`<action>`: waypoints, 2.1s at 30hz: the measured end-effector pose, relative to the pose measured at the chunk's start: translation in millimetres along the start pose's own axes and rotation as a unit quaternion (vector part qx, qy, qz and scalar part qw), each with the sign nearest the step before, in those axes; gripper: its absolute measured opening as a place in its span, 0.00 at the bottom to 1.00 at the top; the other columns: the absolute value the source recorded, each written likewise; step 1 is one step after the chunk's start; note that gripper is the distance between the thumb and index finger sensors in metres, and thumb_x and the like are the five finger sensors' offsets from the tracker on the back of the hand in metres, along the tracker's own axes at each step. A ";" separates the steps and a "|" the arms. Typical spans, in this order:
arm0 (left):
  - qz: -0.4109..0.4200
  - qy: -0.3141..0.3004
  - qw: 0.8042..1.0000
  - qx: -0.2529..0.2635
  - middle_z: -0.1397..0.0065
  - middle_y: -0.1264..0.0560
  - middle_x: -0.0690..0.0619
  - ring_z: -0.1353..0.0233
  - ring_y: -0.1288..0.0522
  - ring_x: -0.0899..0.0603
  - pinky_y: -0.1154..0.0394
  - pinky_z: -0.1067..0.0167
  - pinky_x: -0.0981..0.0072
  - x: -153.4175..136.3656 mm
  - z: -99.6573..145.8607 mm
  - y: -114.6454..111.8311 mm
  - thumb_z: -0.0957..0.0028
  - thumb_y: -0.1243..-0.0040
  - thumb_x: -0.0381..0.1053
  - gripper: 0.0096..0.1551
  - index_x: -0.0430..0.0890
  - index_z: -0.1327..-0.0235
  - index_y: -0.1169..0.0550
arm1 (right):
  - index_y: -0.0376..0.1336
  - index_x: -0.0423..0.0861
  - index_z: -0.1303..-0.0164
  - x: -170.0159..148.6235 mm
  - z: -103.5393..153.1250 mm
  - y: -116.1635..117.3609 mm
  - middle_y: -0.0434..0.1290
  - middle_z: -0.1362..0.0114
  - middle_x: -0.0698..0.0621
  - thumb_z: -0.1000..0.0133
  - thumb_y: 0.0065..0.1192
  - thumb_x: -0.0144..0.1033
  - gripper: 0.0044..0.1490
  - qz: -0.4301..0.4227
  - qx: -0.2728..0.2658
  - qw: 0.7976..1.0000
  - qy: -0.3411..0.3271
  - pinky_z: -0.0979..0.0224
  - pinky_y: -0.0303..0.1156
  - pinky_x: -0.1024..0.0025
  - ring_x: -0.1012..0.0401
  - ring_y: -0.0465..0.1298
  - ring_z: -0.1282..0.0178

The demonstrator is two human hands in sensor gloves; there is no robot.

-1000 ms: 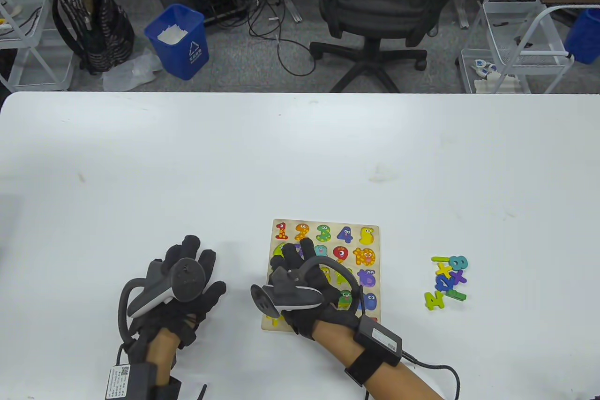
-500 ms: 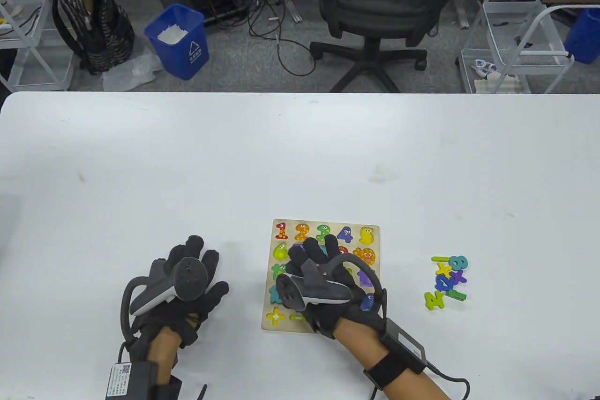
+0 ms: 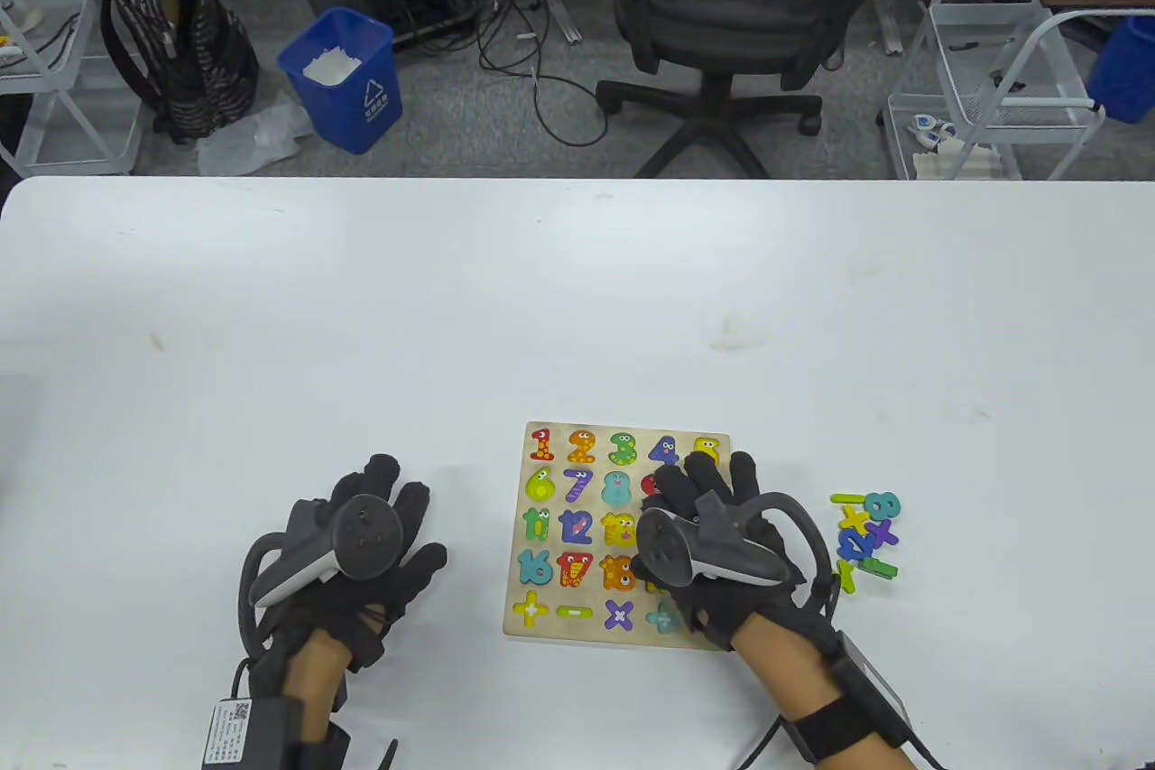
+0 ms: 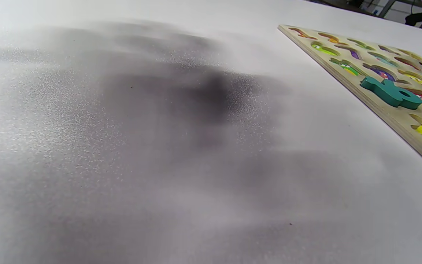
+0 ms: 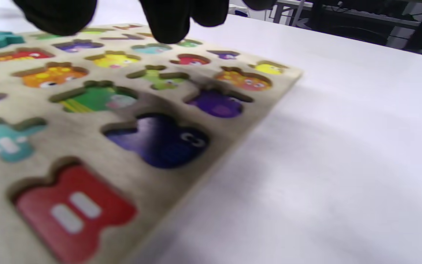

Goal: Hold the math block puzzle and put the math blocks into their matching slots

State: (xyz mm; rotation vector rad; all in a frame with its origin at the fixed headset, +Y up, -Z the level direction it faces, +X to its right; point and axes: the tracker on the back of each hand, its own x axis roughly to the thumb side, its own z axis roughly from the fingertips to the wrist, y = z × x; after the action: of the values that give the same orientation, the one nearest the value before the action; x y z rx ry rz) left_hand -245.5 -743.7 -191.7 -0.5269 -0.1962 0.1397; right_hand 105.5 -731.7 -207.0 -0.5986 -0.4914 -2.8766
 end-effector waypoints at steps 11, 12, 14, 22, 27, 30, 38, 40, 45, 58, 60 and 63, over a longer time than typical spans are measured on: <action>0.000 -0.004 1.000 0.001 0.21 0.81 0.59 0.15 0.69 0.36 0.62 0.23 0.34 1.9 0.8 -0.6 0.41 0.67 0.77 0.45 0.62 0.17 0.59 | 0.50 0.51 0.21 -58.5 18.8 1.4 0.39 0.10 0.49 0.42 0.49 0.66 0.44 -0.074 -0.020 0.996 0.044 0.25 0.29 0.25 0.40 0.34 0.14; -0.001 -0.005 1.000 0.000 0.21 0.81 0.59 0.15 0.69 0.36 0.62 0.23 0.34 2.2 0.9 -1.2 0.41 0.67 0.77 0.45 0.62 0.17 0.59 | 0.50 0.51 0.21 -65.8 21.1 1.4 0.40 0.10 0.48 0.42 0.49 0.65 0.44 -0.093 -0.026 0.994 0.048 0.25 0.29 0.24 0.40 0.34 0.14; -0.003 -0.005 1.000 -0.004 0.21 0.81 0.59 0.15 0.69 0.36 0.62 0.24 0.34 2.8 0.4 -2.5 0.41 0.67 0.77 0.45 0.62 0.17 0.59 | 0.51 0.51 0.21 -76.6 24.9 1.4 0.40 0.10 0.48 0.42 0.50 0.65 0.44 -0.113 -0.034 0.991 0.060 0.25 0.29 0.24 0.40 0.34 0.14; -0.001 -0.010 1.000 -0.012 0.21 0.81 0.59 0.15 0.69 0.36 0.62 0.23 0.34 5.0 -2.5 -4.1 0.42 0.68 0.78 0.45 0.62 0.17 0.59 | 0.53 0.55 0.22 -105.7 36.7 -0.8 0.41 0.10 0.49 0.42 0.50 0.63 0.40 -0.108 -0.055 0.987 0.104 0.29 0.25 0.24 0.41 0.31 0.14; -0.010 -0.012 1.000 -0.005 0.21 0.81 0.59 0.15 0.69 0.36 0.62 0.23 0.34 5.2 -2.7 -1.7 0.42 0.67 0.78 0.45 0.62 0.17 0.59 | 0.56 0.57 0.23 -129.8 43.8 0.8 0.41 0.10 0.49 0.41 0.51 0.62 0.37 -0.127 -0.064 0.980 0.137 0.31 0.23 0.23 0.40 0.30 0.15; -0.007 -0.011 1.000 -0.013 0.21 0.81 0.59 0.15 0.69 0.36 0.62 0.23 0.34 5.1 -3.9 -3.8 0.42 0.67 0.78 0.45 0.62 0.17 0.59 | 0.56 0.57 0.23 -141.7 47.7 3.2 0.42 0.10 0.49 0.40 0.52 0.59 0.36 -0.125 -0.065 0.976 0.166 0.33 0.22 0.23 0.39 0.29 0.15; -0.012 -0.003 1.000 -0.015 0.21 0.81 0.59 0.15 0.69 0.36 0.61 0.23 0.34 5.5 -2.8 -4.0 0.42 0.67 0.78 0.45 0.62 0.17 0.59 | 0.57 0.56 0.25 -168.3 47.4 16.0 0.41 0.09 0.49 0.39 0.52 0.54 0.32 -0.103 -0.028 0.966 0.237 0.31 0.23 0.23 0.40 0.29 0.15; -0.011 -0.004 1.000 -0.016 0.21 0.81 0.59 0.15 0.69 0.36 0.61 0.23 0.34 5.8 -3.1 -4.1 0.42 0.67 0.78 0.45 0.62 0.17 0.60 | 0.57 0.57 0.25 -173.7 47.2 19.4 0.42 0.09 0.50 0.39 0.52 0.54 0.31 -0.108 -0.027 0.963 0.247 0.31 0.23 0.23 0.40 0.30 0.15; -0.013 -0.007 1.000 -0.019 0.21 0.81 0.59 0.15 0.69 0.36 0.61 0.23 0.34 7.0 -3.3 -4.3 0.41 0.67 0.78 0.45 0.62 0.17 0.59 | 0.59 0.58 0.27 -181.4 42.5 29.5 0.42 0.09 0.50 0.39 0.55 0.53 0.30 -0.104 -0.002 0.959 0.263 0.30 0.24 0.23 0.40 0.30 0.14; -0.016 -0.004 1.000 -0.023 0.21 0.81 0.59 0.15 0.69 0.37 0.62 0.23 0.34 9.1 -3.4 -5.4 0.41 0.67 0.77 0.44 0.62 0.17 0.59 | 0.60 0.59 0.30 -185.2 25.4 42.7 0.41 0.09 0.50 0.38 0.58 0.50 0.26 -0.114 0.019 0.958 0.263 0.31 0.23 0.22 0.40 0.30 0.15; -0.016 -0.005 1.000 -0.022 0.21 0.81 0.59 0.15 0.69 0.37 0.62 0.23 0.34 9.2 -3.3 -5.7 0.41 0.67 0.77 0.44 0.62 0.17 0.59 | 0.60 0.60 0.30 -183.1 23.0 41.6 0.42 0.09 0.51 0.38 0.58 0.50 0.25 -0.102 0.014 0.960 0.262 0.30 0.24 0.22 0.40 0.31 0.14; -0.016 -0.004 1.000 -0.023 0.21 0.81 0.59 0.15 0.69 0.37 0.62 0.23 0.34 9.2 -3.0 -5.8 0.41 0.67 0.77 0.44 0.62 0.17 0.59 | 0.60 0.61 0.30 -176.9 19.0 39.2 0.44 0.09 0.51 0.38 0.58 0.51 0.25 -0.081 0.004 0.964 0.253 0.29 0.25 0.23 0.40 0.32 0.14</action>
State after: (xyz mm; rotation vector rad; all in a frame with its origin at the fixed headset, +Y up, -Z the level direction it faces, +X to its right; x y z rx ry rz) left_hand -235.4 -748.5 -190.0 -0.5696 -0.2150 0.1066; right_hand 281.4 -745.6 -252.3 0.1973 -0.4833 -3.0119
